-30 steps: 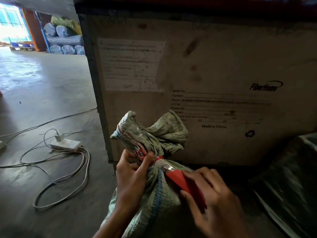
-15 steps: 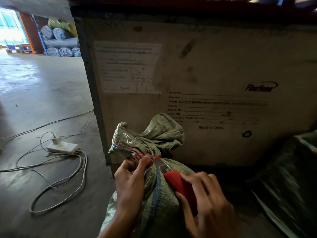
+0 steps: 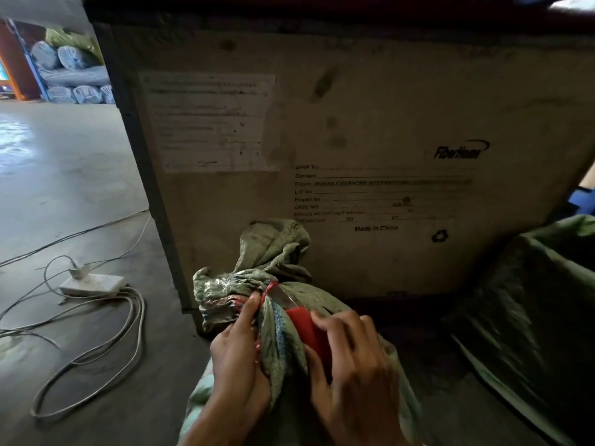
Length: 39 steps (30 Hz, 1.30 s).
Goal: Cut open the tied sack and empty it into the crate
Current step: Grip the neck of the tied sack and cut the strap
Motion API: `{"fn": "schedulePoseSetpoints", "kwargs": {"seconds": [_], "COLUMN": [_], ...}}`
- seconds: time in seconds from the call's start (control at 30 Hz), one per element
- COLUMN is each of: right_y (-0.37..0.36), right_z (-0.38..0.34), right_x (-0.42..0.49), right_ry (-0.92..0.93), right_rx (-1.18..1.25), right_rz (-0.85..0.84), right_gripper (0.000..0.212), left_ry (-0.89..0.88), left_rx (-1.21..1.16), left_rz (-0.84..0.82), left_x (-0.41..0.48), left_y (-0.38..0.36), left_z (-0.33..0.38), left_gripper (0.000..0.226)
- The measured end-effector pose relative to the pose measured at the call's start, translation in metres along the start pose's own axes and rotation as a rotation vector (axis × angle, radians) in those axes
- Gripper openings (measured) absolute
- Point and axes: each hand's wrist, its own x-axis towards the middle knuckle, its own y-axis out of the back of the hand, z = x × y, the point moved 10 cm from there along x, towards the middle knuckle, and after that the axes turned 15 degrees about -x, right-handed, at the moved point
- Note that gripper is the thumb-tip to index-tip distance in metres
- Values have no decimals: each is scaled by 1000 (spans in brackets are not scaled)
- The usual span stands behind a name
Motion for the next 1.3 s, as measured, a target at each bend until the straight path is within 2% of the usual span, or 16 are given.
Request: {"fn": "schedulePoseSetpoints", "kwargs": {"seconds": [0.1,0.17,0.23,0.3,0.37,0.47,0.67,0.8,0.9,0.97,1.3], "right_y": [-12,-19,-26,-28,-24,-19,-18,-18,-21,-21,-21], "right_z": [-5,-7,-10,-9,-3,1,2,3,3,4,-1], "right_x": [-2,3,10,16,19,15,3,2,-1,-3,0], "right_ry": [31,63,128,195,219,205,112,62,36,27,35], "right_rx": [-4,9,9,5,-5,-2,33,8,-2,4,16], "right_rz": [-68,-151,-252,-313,-319,-271,-128,-87,-80,-69,-75], "right_gripper": [28,31,36,41,44,41,32,31,32,32,28], "left_ry": [21,-21,-122,-246,-336,-404,-339,-189,-98,-89,-58], "left_rx": [27,93,180,305,419,508,416,238,120,125,91], "left_rz": [22,57,84,63,19,-18,-9,5,43,74,101], "left_x": [5,7,14,19,19,16,12,11,12,11,16], "left_y": [9,15,23,23,16,9,10,13,16,17,17], "left_z": [-1,8,25,45,60,68,52,31,16,12,11], "left_gripper": [38,34,30,39,51,53,43,59,39,34,38]}}
